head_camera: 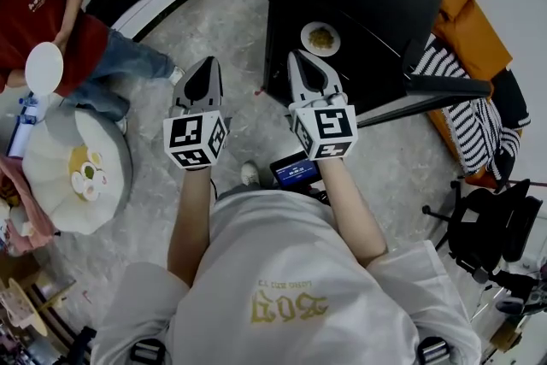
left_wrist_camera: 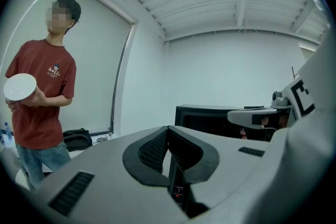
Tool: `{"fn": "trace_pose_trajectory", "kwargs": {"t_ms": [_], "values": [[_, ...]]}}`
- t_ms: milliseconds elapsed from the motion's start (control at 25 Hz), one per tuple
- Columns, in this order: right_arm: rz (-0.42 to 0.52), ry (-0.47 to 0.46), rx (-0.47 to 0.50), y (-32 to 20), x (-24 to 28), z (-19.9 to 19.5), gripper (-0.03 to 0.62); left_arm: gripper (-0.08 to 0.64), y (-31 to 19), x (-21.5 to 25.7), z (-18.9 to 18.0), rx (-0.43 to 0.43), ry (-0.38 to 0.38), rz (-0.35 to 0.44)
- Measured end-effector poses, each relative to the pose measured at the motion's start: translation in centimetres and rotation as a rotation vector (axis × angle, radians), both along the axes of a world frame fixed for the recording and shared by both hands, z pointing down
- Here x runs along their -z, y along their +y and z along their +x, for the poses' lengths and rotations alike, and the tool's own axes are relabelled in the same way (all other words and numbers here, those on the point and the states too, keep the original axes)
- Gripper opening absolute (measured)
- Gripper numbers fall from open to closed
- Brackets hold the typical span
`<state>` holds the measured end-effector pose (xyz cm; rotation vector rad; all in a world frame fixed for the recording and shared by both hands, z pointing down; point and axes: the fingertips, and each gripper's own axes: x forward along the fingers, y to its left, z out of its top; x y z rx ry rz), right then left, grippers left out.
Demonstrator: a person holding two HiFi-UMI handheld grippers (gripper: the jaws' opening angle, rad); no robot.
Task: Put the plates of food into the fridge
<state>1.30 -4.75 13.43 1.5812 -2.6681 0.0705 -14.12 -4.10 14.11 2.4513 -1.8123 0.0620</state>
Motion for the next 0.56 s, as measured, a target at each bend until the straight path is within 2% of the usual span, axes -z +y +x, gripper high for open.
{"fn": "trace_pose_trajectory", "kwargs": {"t_ms": [560], "values": [[0.007,0.002,-0.020,0.55,0.26,0.62,0.008,0.006,0.61,-0.10,0.21,-0.013,0.004,-0.004]]}}
